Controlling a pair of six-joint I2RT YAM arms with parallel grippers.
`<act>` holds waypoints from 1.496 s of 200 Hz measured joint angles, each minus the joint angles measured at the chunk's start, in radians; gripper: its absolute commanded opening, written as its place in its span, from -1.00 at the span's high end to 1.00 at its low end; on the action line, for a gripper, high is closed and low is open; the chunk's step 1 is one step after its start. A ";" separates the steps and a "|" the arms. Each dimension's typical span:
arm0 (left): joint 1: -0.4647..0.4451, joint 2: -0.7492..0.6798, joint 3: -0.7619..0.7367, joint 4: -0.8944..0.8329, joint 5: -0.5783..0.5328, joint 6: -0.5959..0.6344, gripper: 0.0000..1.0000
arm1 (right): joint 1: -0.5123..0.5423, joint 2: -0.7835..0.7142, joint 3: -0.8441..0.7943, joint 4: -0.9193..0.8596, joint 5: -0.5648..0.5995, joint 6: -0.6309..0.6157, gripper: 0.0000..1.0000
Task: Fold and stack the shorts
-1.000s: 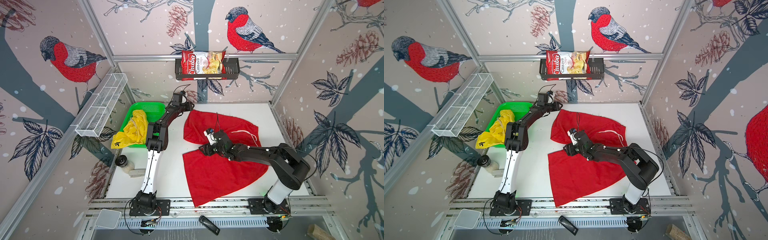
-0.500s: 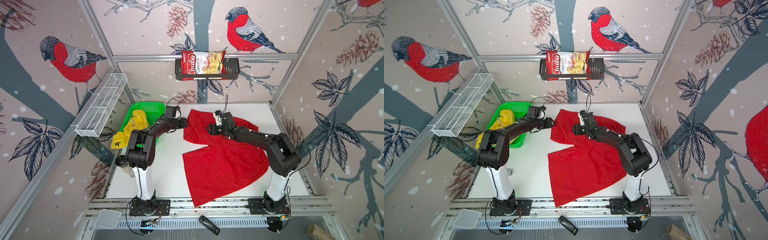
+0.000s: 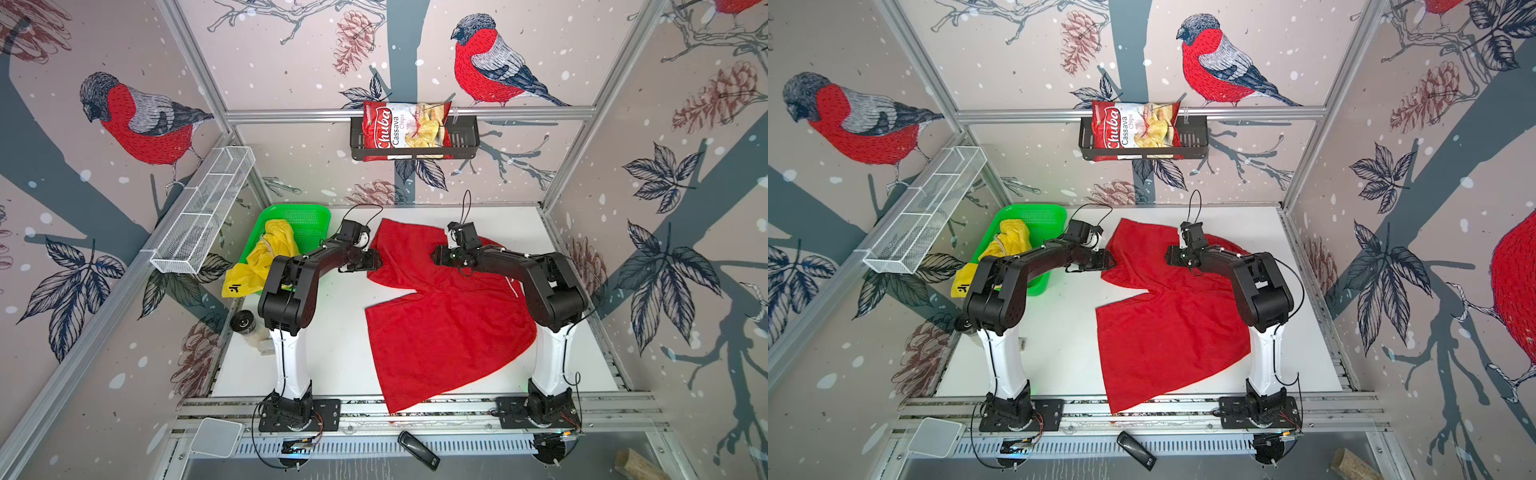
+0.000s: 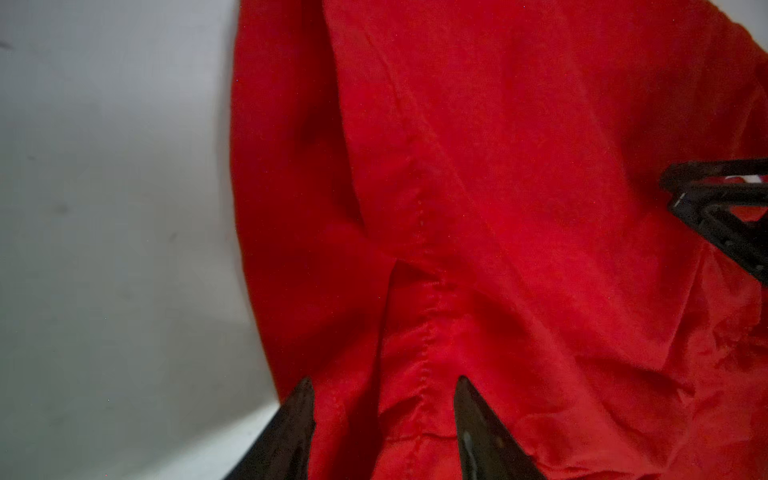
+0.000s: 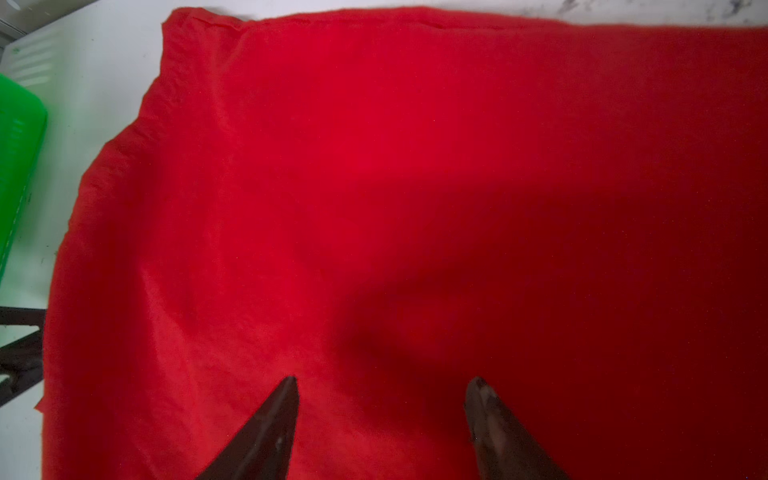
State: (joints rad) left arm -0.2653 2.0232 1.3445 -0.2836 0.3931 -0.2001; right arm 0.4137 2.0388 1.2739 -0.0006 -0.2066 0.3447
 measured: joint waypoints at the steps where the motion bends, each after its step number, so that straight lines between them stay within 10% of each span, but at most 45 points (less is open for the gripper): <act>1: 0.000 0.000 0.000 0.000 0.000 0.001 0.05 | 0.000 0.001 0.000 0.000 0.000 0.000 -0.31; 66: -0.005 0.013 0.002 -0.025 0.034 0.024 0.14 | -0.024 0.015 -0.001 0.011 -0.014 0.023 -0.31; 138: 0.000 -0.011 -0.044 -0.057 0.069 0.048 1.00 | -0.052 0.025 0.000 0.039 -0.029 0.047 -0.31; 195: 0.059 -0.129 -0.170 -0.018 0.033 0.021 0.99 | -0.109 0.076 0.049 0.082 -0.018 0.082 -0.31; 243: 0.072 -0.161 -0.185 -0.013 -0.024 -0.003 0.23 | -0.108 0.093 0.095 0.066 -0.013 0.102 -0.33; 299: -0.013 -0.249 -0.079 0.016 -0.064 -0.012 0.35 | -0.126 -0.139 0.018 0.069 -0.057 0.098 -0.33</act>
State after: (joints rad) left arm -0.2783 1.7737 1.2655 -0.2680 0.3286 -0.2123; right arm 0.2874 1.8996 1.2915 0.0681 -0.2638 0.4427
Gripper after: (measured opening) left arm 0.361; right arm 0.669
